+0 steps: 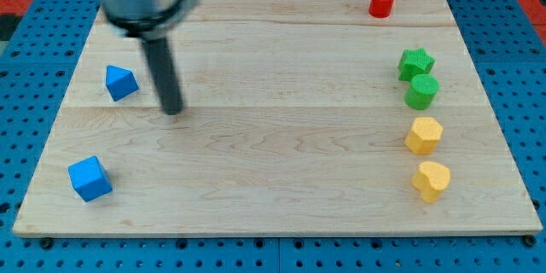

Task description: Move blue triangle diagonal to red circle

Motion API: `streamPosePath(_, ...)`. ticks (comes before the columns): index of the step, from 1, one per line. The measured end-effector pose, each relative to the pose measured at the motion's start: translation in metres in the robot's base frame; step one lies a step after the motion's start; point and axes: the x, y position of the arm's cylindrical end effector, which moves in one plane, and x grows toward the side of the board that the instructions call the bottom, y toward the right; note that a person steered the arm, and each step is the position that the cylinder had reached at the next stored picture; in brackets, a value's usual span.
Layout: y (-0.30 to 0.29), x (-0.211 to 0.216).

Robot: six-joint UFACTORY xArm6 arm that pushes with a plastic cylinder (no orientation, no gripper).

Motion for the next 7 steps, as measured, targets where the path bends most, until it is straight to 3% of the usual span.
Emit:
streamPosePath(1,-0.089,-0.001)
streamPosePath(2,-0.096,-0.026)
streamPosePath(7,0.092,-0.097)
